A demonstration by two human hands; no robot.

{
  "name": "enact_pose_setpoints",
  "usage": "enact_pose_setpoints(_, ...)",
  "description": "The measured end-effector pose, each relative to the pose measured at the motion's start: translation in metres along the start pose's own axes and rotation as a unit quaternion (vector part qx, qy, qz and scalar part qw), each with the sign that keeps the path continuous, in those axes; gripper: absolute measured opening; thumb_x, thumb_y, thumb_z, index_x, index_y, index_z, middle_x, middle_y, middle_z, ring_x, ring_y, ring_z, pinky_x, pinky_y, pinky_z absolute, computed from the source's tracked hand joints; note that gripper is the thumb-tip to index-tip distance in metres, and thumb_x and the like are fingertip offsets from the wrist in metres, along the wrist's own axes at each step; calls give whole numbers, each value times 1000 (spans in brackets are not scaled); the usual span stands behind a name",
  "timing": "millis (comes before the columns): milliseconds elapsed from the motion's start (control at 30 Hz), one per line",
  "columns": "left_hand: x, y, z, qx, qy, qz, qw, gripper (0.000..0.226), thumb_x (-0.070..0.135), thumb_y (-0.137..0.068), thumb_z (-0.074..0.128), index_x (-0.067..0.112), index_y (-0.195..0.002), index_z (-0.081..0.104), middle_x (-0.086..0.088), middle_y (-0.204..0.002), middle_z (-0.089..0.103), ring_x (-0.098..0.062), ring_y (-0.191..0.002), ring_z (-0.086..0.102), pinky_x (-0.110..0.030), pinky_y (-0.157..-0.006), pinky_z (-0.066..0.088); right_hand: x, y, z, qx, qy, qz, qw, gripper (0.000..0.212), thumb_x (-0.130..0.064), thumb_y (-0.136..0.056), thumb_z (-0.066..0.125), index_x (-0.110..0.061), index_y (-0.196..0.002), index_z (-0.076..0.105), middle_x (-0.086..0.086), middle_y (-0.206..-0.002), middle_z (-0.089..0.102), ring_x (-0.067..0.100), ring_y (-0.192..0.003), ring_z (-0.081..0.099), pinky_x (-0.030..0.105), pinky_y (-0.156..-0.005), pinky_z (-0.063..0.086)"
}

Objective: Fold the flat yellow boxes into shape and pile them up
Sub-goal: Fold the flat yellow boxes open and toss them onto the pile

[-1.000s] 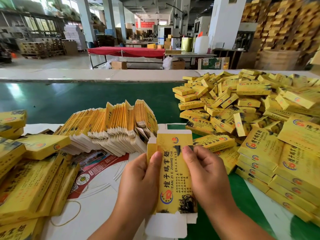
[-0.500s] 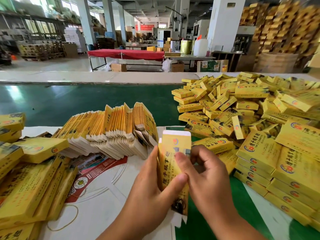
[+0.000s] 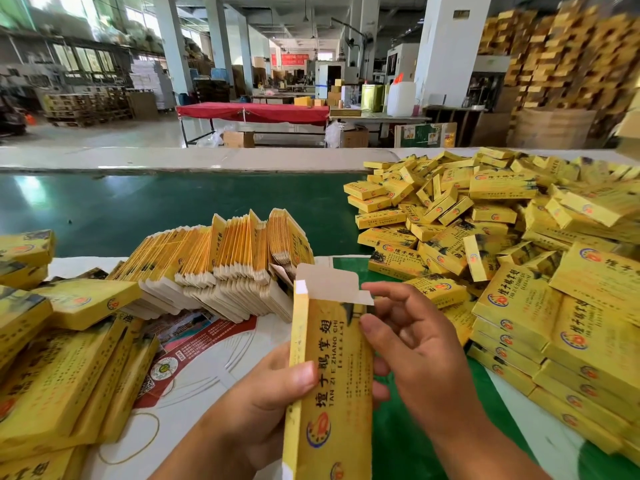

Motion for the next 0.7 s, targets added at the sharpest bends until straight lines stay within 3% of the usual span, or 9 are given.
enact_pose_setpoints(67,2,-1,3,-49,19,14,999,59,30,-90,65,-1,-138,46,-20,-130,59,-31,-119,58,-44,-103,45,2,-2,-2,-21,-19,-15,999,26,-33,-83,72,-29,-108,68,6,-89,70,14,-56,61,23,-52,52)
enact_pose_setpoints(233,7,1,8,-73,35,60,995,53,23,-99,49,-4,-142,36,-19,-139,52,-29,-129,51,-39,-108,41,6,-5,-4,-137,-121,-4,983,26,-30,-87,73,-13,-106,67,4,-84,68,8,-51,56,22,-50,53)
enact_pose_setpoints(333,9,3,-1,-78,28,59,995,52,24,-100,48,-2,-143,35,-17,-141,51,-28,-130,50,-38,-109,40,7,-3,-5,-176,-130,-1,976,20,-25,-91,71,-7,-94,64,7,-75,65,11,-49,55,20,-47,51)
enact_pose_setpoints(433,1,1,-5,-77,28,-5,997,55,32,-94,59,7,-141,45,-16,-136,56,-30,-124,55,-42,-105,44,5,-3,-8,-155,-89,-4,984,25,-28,-92,68,-6,-83,61,8,-72,65,19,-49,57,21,-44,48)
enact_pose_setpoints(467,0,1,-5,-44,1,-9,999,56,36,-88,67,14,-137,51,-15,-132,60,-32,-120,58,-44,-100,48,4,-4,-9,-130,-50,-14,990,25,-30,-92,67,-8,-81,62,6,-71,66,18,-52,59,22,-46,48)
enact_pose_setpoints(533,4,3,-10,109,-123,33,986,66,43,-72,82,24,-129,55,-13,-120,68,-35,-108,66,-43,-84,57,1,-8,-12,-67,69,-39,995,21,-37,-88,65,-20,-76,66,-4,-67,64,10,-57,56,19,-52,45)
enact_pose_setpoints(600,8,2,-10,241,-263,125,926,71,40,-64,85,29,-125,51,-9,-112,69,-34,-98,70,-44,-74,59,0,-10,-13,-35,142,-51,988,20,-39,-88,67,-24,-74,66,-10,-64,60,2,-56,51,14,-53,40)
enact_pose_setpoints(700,10,-1,-5,277,-359,168,875,63,35,-64,87,40,-117,54,3,-108,68,-25,-92,72,-42,-68,61,0,-8,-9,-25,168,-55,984,23,-37,-87,63,-20,-72,66,-12,-62,58,3,-54,51,10,-52,36)
Point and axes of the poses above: each hand's wrist, its own y-axis away from the middle knuckle, its own z-axis out of the palm, x = y × z, the point moved 1 cm from there along -y, towards the middle knuckle
